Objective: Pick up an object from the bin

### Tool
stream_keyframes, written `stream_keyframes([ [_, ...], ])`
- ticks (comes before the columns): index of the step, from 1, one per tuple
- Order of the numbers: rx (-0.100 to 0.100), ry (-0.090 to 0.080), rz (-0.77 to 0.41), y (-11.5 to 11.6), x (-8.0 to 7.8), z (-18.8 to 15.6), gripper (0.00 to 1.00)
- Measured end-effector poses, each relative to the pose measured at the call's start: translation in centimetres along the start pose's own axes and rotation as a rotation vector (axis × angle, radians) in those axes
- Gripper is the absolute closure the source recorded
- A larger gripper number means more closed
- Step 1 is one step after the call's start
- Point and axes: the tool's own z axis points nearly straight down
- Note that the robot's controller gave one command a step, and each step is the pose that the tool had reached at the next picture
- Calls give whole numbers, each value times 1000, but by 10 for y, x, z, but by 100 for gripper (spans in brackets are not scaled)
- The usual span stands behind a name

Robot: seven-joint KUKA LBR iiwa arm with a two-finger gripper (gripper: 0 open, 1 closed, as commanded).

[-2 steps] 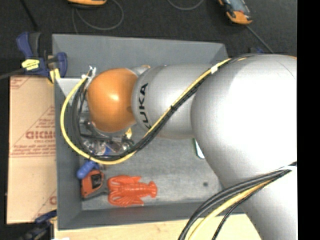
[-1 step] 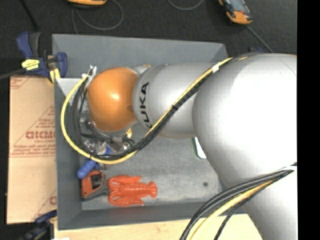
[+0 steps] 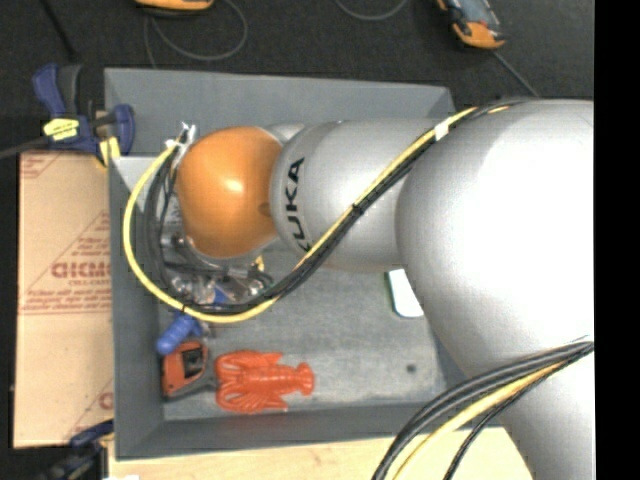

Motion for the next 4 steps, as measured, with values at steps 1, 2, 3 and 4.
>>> stream_keyframes([
  [1, 2, -2, 0, 0, -1, -24, 100],
  [2, 4, -6, 1, -1, -1, -45, 100],
  [3, 5, -8, 2, -1, -2, -62, 100],
  [4, 6, -11, 3, -1, -2, -77, 100],
])
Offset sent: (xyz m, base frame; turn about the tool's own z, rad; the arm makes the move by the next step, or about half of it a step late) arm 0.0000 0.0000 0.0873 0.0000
